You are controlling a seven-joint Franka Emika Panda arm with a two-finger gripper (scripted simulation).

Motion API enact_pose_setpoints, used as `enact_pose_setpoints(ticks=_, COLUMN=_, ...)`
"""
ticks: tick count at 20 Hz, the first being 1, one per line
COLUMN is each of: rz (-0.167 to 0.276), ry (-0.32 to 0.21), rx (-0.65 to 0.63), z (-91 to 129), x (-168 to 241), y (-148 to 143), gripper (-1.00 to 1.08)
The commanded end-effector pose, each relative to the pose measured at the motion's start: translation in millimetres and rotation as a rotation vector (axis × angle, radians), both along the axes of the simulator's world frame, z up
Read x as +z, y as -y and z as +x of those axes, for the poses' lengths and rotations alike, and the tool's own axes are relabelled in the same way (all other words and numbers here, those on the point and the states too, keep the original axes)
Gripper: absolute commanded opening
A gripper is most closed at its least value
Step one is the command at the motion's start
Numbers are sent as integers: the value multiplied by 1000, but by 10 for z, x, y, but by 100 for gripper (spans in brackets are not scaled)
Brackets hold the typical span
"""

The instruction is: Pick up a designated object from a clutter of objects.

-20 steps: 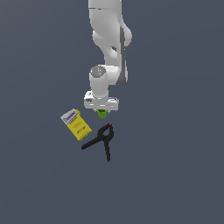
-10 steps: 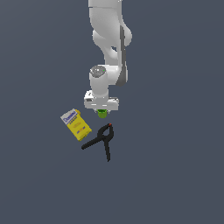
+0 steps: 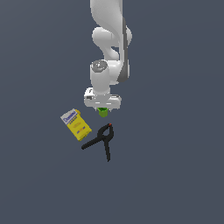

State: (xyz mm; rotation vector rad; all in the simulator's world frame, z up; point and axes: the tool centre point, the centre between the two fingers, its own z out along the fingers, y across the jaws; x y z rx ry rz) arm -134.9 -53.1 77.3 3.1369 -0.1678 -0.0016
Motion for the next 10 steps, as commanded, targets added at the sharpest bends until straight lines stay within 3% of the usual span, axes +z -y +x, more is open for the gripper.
enact_pose_setpoints(ticks=1, rz=-1, ry=1, rx=0, z=63, x=141, y=-33, gripper=-100)
enact_pose_setpoints(ticks=10, rz=-4, ry=1, rx=-1, z=356, x=806, y=-201, gripper=-100)
